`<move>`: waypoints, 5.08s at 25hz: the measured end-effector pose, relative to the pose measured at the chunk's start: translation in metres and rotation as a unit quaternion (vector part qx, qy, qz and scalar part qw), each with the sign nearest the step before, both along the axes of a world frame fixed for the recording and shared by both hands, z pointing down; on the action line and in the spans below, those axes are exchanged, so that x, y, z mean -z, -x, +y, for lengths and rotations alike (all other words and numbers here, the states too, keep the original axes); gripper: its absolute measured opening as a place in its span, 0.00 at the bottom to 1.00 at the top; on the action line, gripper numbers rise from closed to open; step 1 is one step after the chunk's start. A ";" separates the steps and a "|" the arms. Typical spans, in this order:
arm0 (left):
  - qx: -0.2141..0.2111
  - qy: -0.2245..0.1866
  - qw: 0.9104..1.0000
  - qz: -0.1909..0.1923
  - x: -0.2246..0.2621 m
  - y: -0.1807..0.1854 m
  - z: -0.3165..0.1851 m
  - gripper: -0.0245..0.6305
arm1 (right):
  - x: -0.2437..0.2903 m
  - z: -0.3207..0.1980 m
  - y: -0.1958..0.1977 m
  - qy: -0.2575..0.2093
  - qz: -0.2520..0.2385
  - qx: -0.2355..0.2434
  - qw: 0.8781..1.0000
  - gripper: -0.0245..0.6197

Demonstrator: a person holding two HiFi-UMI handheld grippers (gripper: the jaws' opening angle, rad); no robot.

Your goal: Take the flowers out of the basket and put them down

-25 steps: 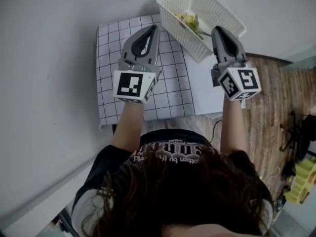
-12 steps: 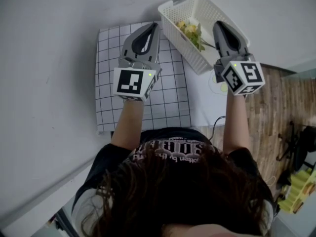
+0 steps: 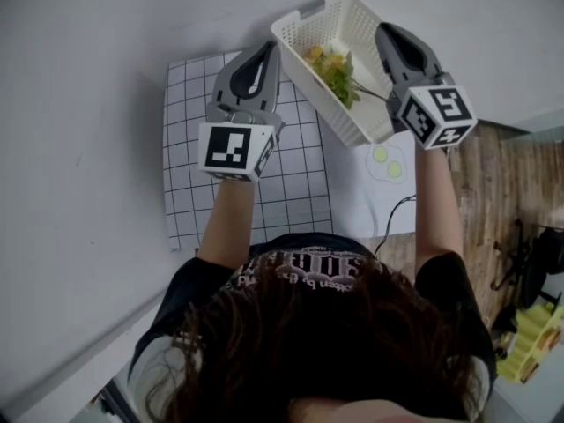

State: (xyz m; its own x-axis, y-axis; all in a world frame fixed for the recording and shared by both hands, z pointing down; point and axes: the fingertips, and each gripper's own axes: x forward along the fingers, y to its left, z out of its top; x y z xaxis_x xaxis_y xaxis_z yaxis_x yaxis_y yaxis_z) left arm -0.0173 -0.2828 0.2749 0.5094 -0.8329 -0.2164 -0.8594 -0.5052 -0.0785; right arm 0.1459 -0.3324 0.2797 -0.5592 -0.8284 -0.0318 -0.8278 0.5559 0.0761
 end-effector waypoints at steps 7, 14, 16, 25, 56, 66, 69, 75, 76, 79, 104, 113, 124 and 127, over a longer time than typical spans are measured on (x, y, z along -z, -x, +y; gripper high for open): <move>0.002 0.004 1.000 -0.007 -0.005 -0.002 -0.015 0.03 | -0.017 -0.028 0.000 0.017 0.024 0.012 1.000 0.07; 0.001 0.015 1.000 -0.014 -0.015 -0.004 -0.027 0.03 | -0.052 -0.046 0.002 0.051 0.071 0.039 0.995 0.07; 0.000 0.019 1.000 -0.016 -0.017 -0.005 -0.029 0.03 | -0.064 -0.050 0.003 0.062 0.097 0.048 0.992 0.07; -0.001 0.024 0.999 -0.024 -0.024 -0.001 -0.036 0.03 | -0.118 -0.062 0.006 0.134 0.181 0.101 0.969 0.08; -0.013 0.022 0.999 -0.023 -0.035 0.005 -0.045 0.03 | -0.293 -0.051 -0.011 0.360 0.389 0.215 0.821 0.45; -0.014 0.027 0.999 -0.024 -0.039 0.004 -0.049 0.03 | -0.321 -0.050 -0.023 0.408 0.397 0.206 0.796 0.45; -0.015 0.030 0.999 -0.025 -0.041 0.004 -0.049 0.03 | -0.330 -0.047 -0.026 0.423 0.407 0.208 0.782 0.45; -0.016 0.031 0.999 -0.028 -0.042 0.005 -0.052 0.04 | -0.348 -0.049 -0.031 0.435 0.447 0.209 0.753 0.45; -0.016 0.032 0.999 -0.028 -0.043 0.005 -0.052 0.03 | -0.351 -0.048 -0.031 0.439 0.450 0.209 0.749 0.45; -0.014 0.033 0.999 -0.029 -0.044 0.006 -0.053 0.03 | -0.360 -0.047 -0.031 0.443 0.455 0.211 0.743 0.45; 0.001 0.036 0.999 -0.029 -0.044 0.013 -0.057 0.03 | -0.344 -0.049 -0.012 0.408 0.448 0.233 0.760 0.14; 0.008 0.035 0.999 -0.023 -0.039 0.016 -0.052 0.03 | -0.320 -0.054 -0.009 0.412 0.387 0.216 0.796 0.14; 0.016 0.014 1.000 -0.023 -0.023 0.020 -0.045 0.03 | -0.283 -0.055 0.001 0.393 0.338 0.209 0.829 0.14; 0.017 0.013 1.000 -0.018 -0.019 0.023 -0.043 0.03 | -0.270 -0.056 0.003 0.384 0.325 0.205 0.839 0.14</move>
State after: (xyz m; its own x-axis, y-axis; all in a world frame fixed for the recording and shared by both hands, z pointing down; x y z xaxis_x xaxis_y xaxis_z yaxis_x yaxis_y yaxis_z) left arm -0.0400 -0.3256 0.2943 0.4876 -0.8553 -0.1753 -0.8730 -0.4779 -0.0972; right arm 0.1427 -0.3888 0.5501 -0.4940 -0.1980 0.8466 -0.4768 0.8759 -0.0734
